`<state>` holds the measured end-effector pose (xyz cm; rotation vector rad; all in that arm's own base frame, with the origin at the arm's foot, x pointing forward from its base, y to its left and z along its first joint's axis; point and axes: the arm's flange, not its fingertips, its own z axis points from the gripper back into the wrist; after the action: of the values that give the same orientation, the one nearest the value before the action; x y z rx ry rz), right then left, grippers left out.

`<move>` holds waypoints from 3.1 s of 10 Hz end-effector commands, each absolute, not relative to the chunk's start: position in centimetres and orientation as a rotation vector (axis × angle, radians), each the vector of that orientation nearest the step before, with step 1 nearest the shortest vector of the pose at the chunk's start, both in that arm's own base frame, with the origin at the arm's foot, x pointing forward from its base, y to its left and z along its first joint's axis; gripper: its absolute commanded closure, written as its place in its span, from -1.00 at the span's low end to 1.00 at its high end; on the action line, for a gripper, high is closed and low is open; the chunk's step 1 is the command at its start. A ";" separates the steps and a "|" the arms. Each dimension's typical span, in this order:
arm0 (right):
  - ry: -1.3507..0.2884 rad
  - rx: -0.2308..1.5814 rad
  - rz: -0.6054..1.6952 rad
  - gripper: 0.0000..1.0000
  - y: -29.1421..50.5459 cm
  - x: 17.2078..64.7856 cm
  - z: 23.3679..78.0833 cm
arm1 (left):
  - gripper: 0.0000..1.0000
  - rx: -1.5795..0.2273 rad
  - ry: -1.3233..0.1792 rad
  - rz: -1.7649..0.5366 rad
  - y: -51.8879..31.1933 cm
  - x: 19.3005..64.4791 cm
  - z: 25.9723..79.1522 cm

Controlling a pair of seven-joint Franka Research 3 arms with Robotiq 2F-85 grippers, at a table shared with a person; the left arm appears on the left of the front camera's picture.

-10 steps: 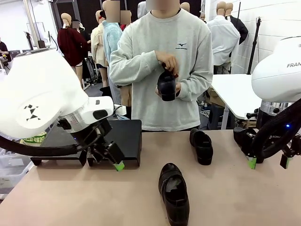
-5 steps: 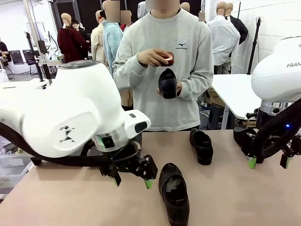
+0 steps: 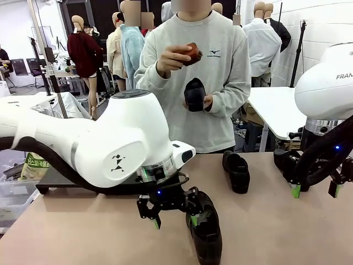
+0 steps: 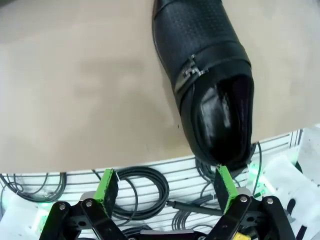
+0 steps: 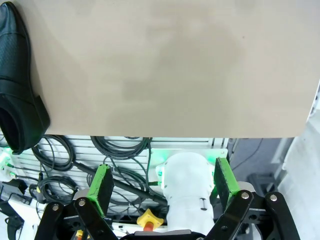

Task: Organize the shoes by placing them on the stand.
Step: Place the Shoe from the middle of the table onto the Shoes Stand.

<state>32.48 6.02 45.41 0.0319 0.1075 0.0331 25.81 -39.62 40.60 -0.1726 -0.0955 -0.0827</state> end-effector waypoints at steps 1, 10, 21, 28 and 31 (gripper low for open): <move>0.110 0.038 0.036 -1.00 6.1 32.9 45.6 | -1.00 -0.148 -0.124 -0.007 -41.2 27.8 38.9; 0.110 0.038 0.036 -1.00 6.1 32.9 45.6 | -1.00 -0.110 -0.005 0.060 -44.4 29.2 33.8; 0.110 0.038 0.036 -1.00 6.1 32.9 45.6 | 1.00 -0.117 -0.003 0.001 -44.3 28.8 34.2; 0.110 0.038 0.036 -1.00 6.1 32.9 45.6 | 1.00 -0.206 -0.056 -0.126 -43.1 27.3 38.6; 0.110 0.038 0.036 -1.00 6.1 32.9 45.6 | 1.00 -0.214 -0.119 -0.219 -36.1 25.3 46.7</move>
<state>32.50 6.02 45.39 0.0314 0.1081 0.0328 25.97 -41.20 44.16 -0.2307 -0.0995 -0.1976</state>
